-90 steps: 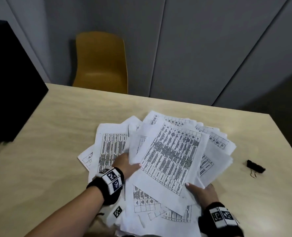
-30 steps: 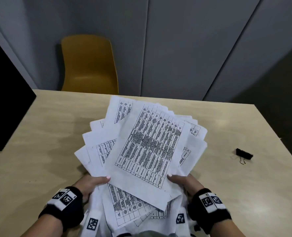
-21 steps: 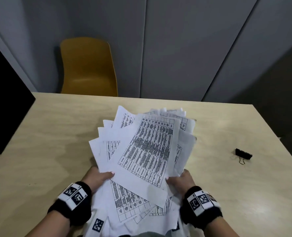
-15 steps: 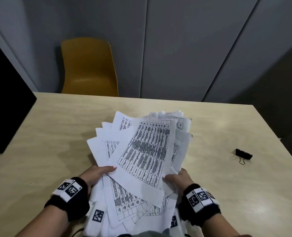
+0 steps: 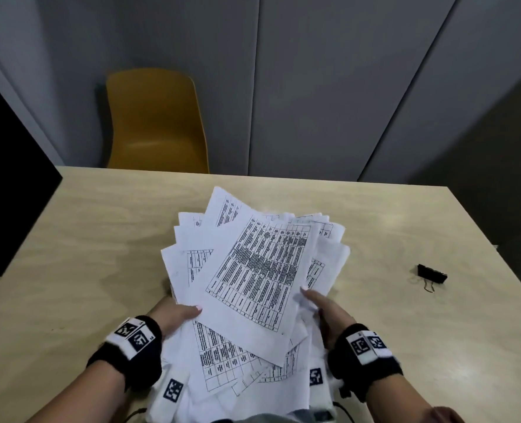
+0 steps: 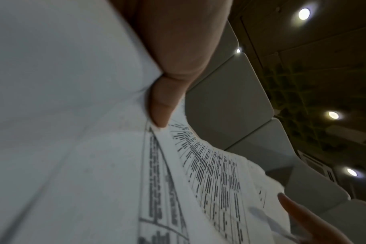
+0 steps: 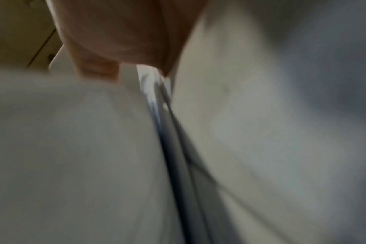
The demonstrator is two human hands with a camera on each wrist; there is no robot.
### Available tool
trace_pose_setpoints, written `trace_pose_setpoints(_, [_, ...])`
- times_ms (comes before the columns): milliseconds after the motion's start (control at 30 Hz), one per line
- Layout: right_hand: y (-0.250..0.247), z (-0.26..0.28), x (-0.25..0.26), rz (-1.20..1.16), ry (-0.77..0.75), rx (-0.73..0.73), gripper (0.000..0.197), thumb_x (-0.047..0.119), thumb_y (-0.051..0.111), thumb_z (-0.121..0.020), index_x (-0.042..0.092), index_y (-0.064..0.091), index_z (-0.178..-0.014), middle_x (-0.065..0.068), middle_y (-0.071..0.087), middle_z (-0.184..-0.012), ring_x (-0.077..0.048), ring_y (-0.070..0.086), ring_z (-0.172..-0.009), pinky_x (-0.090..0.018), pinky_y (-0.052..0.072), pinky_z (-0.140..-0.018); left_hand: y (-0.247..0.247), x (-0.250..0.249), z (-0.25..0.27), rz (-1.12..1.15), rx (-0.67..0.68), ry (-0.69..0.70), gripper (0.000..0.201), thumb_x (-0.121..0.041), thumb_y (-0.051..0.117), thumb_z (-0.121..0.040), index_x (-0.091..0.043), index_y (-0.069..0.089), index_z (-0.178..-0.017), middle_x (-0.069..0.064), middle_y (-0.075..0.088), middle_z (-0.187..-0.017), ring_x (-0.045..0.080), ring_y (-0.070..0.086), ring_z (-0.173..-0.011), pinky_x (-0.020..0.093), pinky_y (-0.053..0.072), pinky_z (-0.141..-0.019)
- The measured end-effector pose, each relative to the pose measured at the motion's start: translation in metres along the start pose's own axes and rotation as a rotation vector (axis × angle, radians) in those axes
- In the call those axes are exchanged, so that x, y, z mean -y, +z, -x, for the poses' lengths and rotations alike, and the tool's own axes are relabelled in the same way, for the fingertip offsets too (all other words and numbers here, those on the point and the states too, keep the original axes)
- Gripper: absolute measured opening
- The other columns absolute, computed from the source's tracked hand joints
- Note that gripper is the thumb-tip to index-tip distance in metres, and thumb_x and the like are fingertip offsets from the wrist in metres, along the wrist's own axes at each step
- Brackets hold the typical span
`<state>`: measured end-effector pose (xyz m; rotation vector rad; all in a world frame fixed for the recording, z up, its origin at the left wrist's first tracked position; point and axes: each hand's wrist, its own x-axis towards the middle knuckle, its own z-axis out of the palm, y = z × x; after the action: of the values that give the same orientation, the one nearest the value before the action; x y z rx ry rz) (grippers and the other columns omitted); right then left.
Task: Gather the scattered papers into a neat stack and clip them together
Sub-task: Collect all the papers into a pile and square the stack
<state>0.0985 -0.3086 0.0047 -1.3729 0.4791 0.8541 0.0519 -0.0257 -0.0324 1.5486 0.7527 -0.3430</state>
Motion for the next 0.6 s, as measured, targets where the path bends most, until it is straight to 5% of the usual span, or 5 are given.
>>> trace_pose_setpoints(100, [-0.014,-0.005,0.004,-0.267,-0.022,0.014,0.036,0.035,0.072,-0.076,0.006,0.062,-0.095,-0.011,0.072,-0.067,-0.016,0.066,-0.047,-0.021,0.05,-0.041,-0.008,0.004,0.003,0.11,0.032,0.03,0.03,0.007,0.066,-0.076,0.001,0.062,-0.105,0.01,0.071,-0.1,0.029,0.061,-0.1,0.04,0.039,-0.101])
trace_pose_setpoints(233, [-0.01,-0.015,-0.005,0.044,0.003,-0.074,0.071,0.039,0.084,-0.062,0.014,0.06,-0.123,-0.012,0.049,-0.139,-0.033,0.044,-0.13,-0.042,0.034,-0.109,-0.01,-0.002,0.015,0.185,0.058,0.101,0.019,0.003,0.062,-0.082,-0.007,0.064,-0.097,-0.003,0.075,-0.077,0.021,0.064,-0.089,0.035,0.042,-0.093])
trace_pose_setpoints(400, [0.007,-0.015,0.025,0.227,-0.285,-0.127,0.058,0.007,0.081,-0.06,0.003,0.055,-0.112,-0.019,0.068,-0.102,-0.037,0.065,-0.093,-0.043,0.056,-0.08,-0.011,-0.037,0.026,0.189,0.029,0.285,0.039,-0.007,0.07,-0.061,-0.011,0.063,-0.1,-0.005,0.074,-0.087,0.015,0.069,-0.087,0.035,0.042,-0.093])
trace_pose_setpoints(467, [0.01,-0.012,0.047,0.214,-0.459,-0.167,0.037,-0.003,0.075,-0.071,0.001,0.058,-0.103,-0.014,0.068,-0.086,-0.027,0.066,-0.076,-0.026,0.056,-0.059,-0.014,-0.055,0.028,0.227,-0.013,0.383,0.036,-0.007,0.071,-0.063,-0.017,0.063,-0.097,-0.011,0.075,-0.083,0.009,0.069,-0.085,0.033,0.046,-0.092])
trace_pose_setpoints(600, [0.021,0.018,0.094,0.086,-0.78,-0.129,0.026,-0.004,0.072,-0.072,0.001,0.063,-0.096,0.012,0.071,-0.065,0.001,0.067,-0.061,-0.012,0.052,-0.055,-0.016,-0.103,0.051,0.177,-0.197,0.593,0.026,-0.003,0.066,-0.08,-0.007,0.06,-0.105,-0.009,0.069,-0.082,0.005,0.065,-0.076,0.006,0.048,-0.06])
